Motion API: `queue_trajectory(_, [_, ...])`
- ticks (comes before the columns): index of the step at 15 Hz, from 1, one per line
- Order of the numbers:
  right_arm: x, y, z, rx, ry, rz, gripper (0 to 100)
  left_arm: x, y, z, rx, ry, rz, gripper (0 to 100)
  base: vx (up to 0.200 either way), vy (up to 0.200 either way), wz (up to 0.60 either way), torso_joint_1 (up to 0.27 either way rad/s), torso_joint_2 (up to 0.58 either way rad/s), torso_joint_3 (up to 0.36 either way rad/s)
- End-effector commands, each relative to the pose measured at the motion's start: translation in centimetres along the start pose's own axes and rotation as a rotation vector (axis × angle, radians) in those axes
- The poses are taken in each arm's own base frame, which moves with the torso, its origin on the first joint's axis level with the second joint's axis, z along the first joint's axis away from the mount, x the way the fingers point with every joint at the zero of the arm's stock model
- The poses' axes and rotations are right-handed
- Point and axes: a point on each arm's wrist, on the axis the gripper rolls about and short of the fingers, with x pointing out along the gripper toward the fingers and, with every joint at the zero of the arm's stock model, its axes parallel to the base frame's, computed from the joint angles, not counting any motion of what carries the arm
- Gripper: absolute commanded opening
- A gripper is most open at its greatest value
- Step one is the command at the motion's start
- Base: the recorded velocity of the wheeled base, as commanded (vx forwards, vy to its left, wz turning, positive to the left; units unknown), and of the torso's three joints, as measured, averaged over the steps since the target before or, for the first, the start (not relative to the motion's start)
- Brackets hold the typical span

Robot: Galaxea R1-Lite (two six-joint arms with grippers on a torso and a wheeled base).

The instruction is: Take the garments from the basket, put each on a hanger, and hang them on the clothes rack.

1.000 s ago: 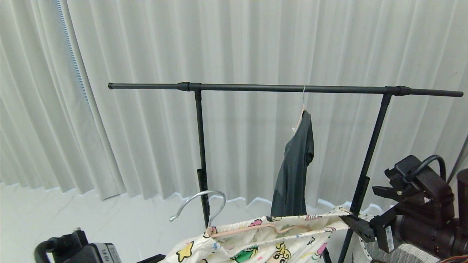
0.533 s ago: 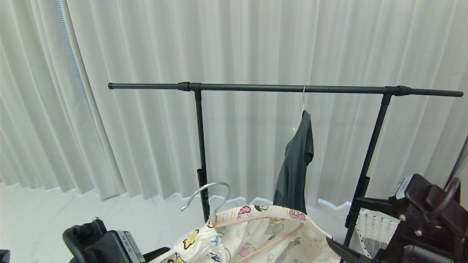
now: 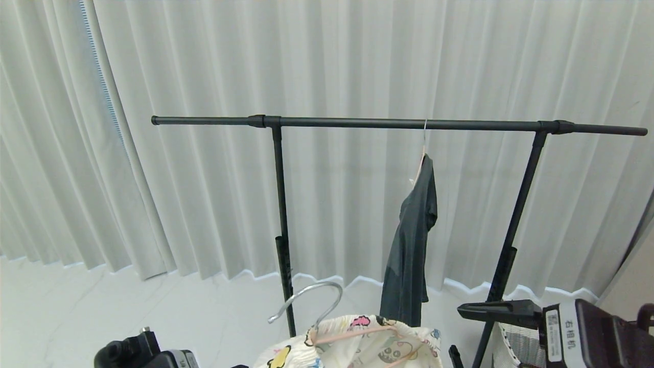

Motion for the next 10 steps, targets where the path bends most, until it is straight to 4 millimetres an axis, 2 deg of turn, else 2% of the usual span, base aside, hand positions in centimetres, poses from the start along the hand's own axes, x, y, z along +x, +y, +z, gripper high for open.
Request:
queue_trajectory(1, [0.7, 0.0, 0.1, -0.026, 0.017, 0.032, 100, -0.2, -0.7, 0.0, 0.027, -0.014, -0.04, 0, 0.0, 0.0, 0.0, 0.0, 0.0, 0.0])
queue_trajectory(6, [3.9, 0.1, 0.5, -0.17, 0.041, 0.172, 100, -0.7, -1.9, -0.3, 0.088, -0.034, -0.116, 0, 0.0, 0.0, 0.0, 0.0, 0.0, 0.0])
queue_trajectory(10, [6.2, 0.1, 1.0, -0.201, 0.049, 0.252, 100, -1.0, -1.8, -0.2, 0.149, -0.059, -0.118, 0, 0.0, 0.0, 0.0, 0.0, 0.0, 0.0])
